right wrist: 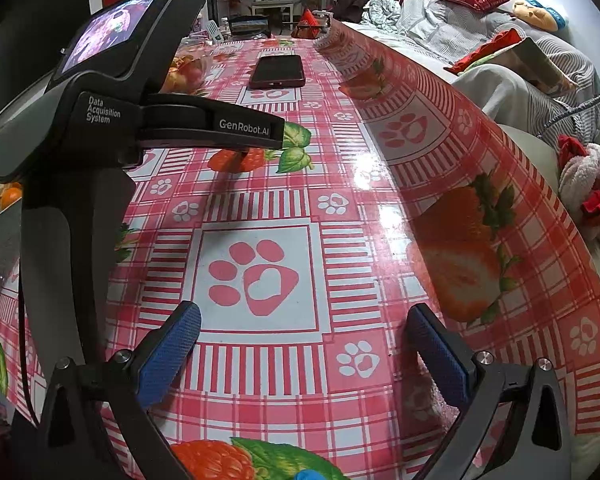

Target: Organize fruits

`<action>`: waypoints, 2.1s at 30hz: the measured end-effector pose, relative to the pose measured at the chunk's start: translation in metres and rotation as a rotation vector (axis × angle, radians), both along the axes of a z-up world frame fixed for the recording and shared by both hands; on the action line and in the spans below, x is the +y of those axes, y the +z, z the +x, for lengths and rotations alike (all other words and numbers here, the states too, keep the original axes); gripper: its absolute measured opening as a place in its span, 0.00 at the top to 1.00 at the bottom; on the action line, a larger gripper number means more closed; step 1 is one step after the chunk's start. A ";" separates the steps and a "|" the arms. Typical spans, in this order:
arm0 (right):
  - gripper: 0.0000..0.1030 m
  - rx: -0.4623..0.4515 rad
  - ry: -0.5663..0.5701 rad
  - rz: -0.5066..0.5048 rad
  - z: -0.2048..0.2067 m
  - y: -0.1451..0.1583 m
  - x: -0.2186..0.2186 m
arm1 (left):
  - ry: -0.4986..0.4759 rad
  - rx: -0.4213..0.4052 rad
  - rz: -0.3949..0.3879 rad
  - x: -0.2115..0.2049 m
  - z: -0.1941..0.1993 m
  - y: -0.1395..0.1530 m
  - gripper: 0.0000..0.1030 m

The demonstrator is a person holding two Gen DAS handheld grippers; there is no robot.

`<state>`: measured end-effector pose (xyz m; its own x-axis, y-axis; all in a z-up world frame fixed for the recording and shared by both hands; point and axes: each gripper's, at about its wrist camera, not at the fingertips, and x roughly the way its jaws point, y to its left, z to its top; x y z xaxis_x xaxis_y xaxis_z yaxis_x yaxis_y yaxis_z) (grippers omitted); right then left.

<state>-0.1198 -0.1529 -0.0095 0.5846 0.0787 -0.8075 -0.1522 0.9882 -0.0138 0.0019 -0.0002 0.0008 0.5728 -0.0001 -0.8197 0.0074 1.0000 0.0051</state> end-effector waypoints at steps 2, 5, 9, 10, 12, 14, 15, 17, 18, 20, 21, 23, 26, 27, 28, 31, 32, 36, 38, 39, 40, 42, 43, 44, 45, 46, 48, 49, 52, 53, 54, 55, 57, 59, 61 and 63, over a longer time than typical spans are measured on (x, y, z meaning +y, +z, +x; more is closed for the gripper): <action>0.00 0.000 -0.004 0.001 0.000 0.000 0.000 | 0.000 0.000 0.000 0.000 0.001 0.000 0.00; 0.00 -0.001 -0.006 0.001 0.000 0.000 0.000 | 0.000 0.000 0.000 0.000 0.000 0.000 0.00; 0.00 -0.006 -0.009 0.003 0.000 0.000 0.000 | 0.000 0.000 0.000 0.000 0.000 0.000 0.00; 0.00 -0.007 -0.011 0.003 -0.001 0.000 0.000 | 0.000 0.000 0.000 0.000 0.000 0.000 0.00; 0.00 -0.009 -0.012 0.003 -0.001 0.000 0.001 | 0.000 0.000 0.000 0.000 0.000 0.000 0.00; 0.00 -0.011 -0.012 0.002 -0.001 0.000 0.001 | 0.000 0.000 0.000 0.000 0.000 0.000 0.00; 0.00 -0.010 -0.013 0.002 -0.001 0.000 0.000 | 0.000 0.000 0.000 0.000 0.000 0.000 0.00; 0.00 -0.010 -0.015 0.002 -0.001 0.000 0.000 | 0.000 0.000 0.000 0.000 0.000 0.000 0.00; 0.00 -0.010 -0.015 0.002 -0.001 0.000 0.001 | 0.000 0.000 0.000 0.000 0.000 0.000 0.00; 0.00 -0.010 -0.016 0.002 -0.001 0.000 0.001 | 0.000 0.000 0.000 0.000 0.000 0.000 0.00; 0.00 -0.012 -0.016 0.002 -0.001 0.000 0.001 | 0.000 0.000 0.000 0.000 0.000 0.000 0.00; 0.00 -0.013 -0.018 0.002 -0.002 0.000 0.001 | 0.000 0.000 0.000 0.000 0.000 0.000 0.00; 0.00 -0.013 -0.019 0.002 -0.002 0.000 0.001 | 0.000 0.000 0.000 0.000 0.000 0.000 0.00; 0.00 -0.013 -0.019 0.002 -0.001 0.000 0.001 | 0.000 0.000 0.000 0.000 0.000 0.000 0.00; 0.00 -0.013 -0.019 0.002 -0.002 0.000 0.001 | 0.000 0.000 0.000 0.000 0.000 0.000 0.00; 0.00 -0.013 -0.020 0.002 -0.001 0.000 0.001 | 0.000 0.000 0.000 0.000 0.000 0.000 0.00; 0.00 -0.013 -0.021 0.002 -0.002 0.000 0.001 | 0.000 0.000 0.000 0.000 0.001 0.000 0.00; 0.00 -0.016 -0.022 0.002 -0.002 0.000 0.001 | -0.001 -0.006 -0.003 0.001 0.001 0.001 0.00; 0.00 -0.017 -0.022 0.002 -0.002 0.000 0.001 | 0.000 -0.005 -0.002 0.001 0.002 0.001 0.00; 0.00 -0.016 -0.023 0.002 -0.002 0.000 0.001 | -0.001 -0.005 -0.003 0.001 0.001 0.001 0.00; 0.00 -0.016 -0.023 0.002 -0.002 0.000 0.001 | -0.001 -0.005 -0.003 0.002 0.002 0.001 0.00; 0.00 -0.015 -0.023 0.002 -0.002 0.000 0.001 | -0.001 -0.007 -0.004 0.002 0.002 0.001 0.00; 0.00 -0.016 -0.024 0.002 -0.002 0.000 0.001 | -0.002 -0.013 -0.007 0.002 0.002 0.001 0.00; 0.00 -0.016 -0.024 0.002 -0.003 0.000 0.001 | -0.001 -0.008 -0.004 0.002 0.002 0.001 0.00; 0.00 -0.016 -0.024 0.002 -0.002 0.000 0.001 | -0.001 -0.004 -0.002 0.002 0.002 0.001 0.00; 0.00 -0.016 -0.024 0.002 -0.002 0.000 0.001 | 0.000 -0.001 -0.001 0.002 0.002 0.001 0.00; 0.00 -0.017 -0.025 0.002 -0.003 0.000 0.001 | 0.000 0.002 0.001 0.002 0.002 0.001 0.00; 0.00 -0.018 -0.025 0.002 -0.002 0.000 0.002 | 0.000 0.001 0.001 0.002 0.003 0.001 0.00; 0.00 -0.018 -0.025 0.002 -0.002 0.000 0.001 | 0.000 0.002 0.001 0.001 0.002 0.001 0.00; 0.00 -0.017 -0.025 0.002 -0.002 0.000 0.001 | 0.000 0.001 0.000 0.002 0.002 0.001 0.00; 0.00 -0.017 -0.025 0.002 -0.002 0.000 0.001 | 0.000 0.001 0.000 0.001 0.002 0.001 0.00; 0.00 -0.017 -0.025 0.002 -0.002 0.000 0.001 | 0.000 0.001 0.000 0.002 0.003 0.001 0.00; 0.00 -0.019 -0.026 0.003 -0.002 0.000 0.001 | 0.000 -0.001 0.000 0.001 0.002 0.001 0.00; 0.00 -0.024 -0.026 0.004 -0.002 0.000 0.002 | 0.000 0.000 0.000 0.002 0.002 0.001 0.00; 0.00 -0.030 -0.026 0.004 -0.002 0.000 0.001 | 0.000 -0.001 0.000 0.001 0.002 0.001 0.00; 0.00 -0.034 -0.025 0.005 -0.003 0.000 0.001 | 0.000 -0.002 0.000 0.001 0.002 0.001 0.00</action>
<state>-0.1228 -0.1515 -0.0093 0.6131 0.0680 -0.7870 -0.1274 0.9918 -0.0135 0.0038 0.0013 0.0018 0.5745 -0.0005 -0.8185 0.0076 1.0000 0.0047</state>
